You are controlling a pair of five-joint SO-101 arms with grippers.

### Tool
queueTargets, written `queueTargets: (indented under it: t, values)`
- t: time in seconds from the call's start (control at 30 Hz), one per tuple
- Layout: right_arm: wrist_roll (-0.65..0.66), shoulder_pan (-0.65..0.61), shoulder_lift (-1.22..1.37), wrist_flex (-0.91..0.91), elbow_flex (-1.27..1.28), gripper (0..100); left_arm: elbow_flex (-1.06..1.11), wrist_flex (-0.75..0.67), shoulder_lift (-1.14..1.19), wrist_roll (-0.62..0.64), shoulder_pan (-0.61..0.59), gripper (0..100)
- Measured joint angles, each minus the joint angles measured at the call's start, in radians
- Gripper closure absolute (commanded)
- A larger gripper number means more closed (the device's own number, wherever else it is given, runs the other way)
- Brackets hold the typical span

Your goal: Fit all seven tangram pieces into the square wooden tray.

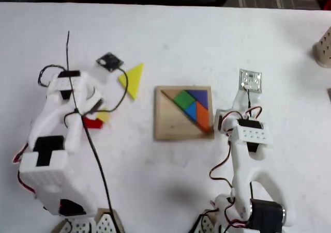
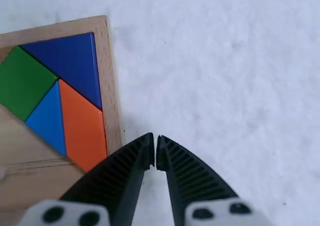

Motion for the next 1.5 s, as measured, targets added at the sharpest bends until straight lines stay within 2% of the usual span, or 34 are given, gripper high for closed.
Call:
queueTargets:
  t: [0.2,0.3,0.43,0.57,0.73,0.87,1.1,1.4,1.5]
  values:
    - [0.0,0.0,0.0,0.0,0.0,98.1,0.012,0.003,-0.023,-0.175,-0.008,74]
    - [0.0,0.0,0.0,0.0,0.0,98.1,0.012,0.015,-0.025,-0.252,-0.037,70]
    - [0.0,0.0,0.0,-0.02,0.005,98.1,0.011,0.087,-0.057,-0.351,-0.077,62]
    - [0.0,0.0,0.0,-0.023,0.005,98.1,-0.037,0.173,-0.101,-0.413,-0.115,62]
    - [0.0,0.0,0.0,-0.023,0.005,98.1,-0.048,0.216,-0.117,-0.508,-0.121,62]
    - [0.0,0.0,0.005,-0.023,0.005,98.1,-0.048,0.18,-0.117,-0.531,-0.124,62]
    - [0.0,-0.011,0.04,-0.054,0.005,98.1,-0.037,0.008,-0.023,-0.534,-0.129,62]
    - [0.026,-0.014,0.04,-0.054,0.005,98.1,-0.038,0.005,0.058,-0.582,-0.127,62]
    - [0.032,-0.014,0.04,-0.054,0.005,98.1,-0.038,0.005,0.058,-0.582,-0.127,67]
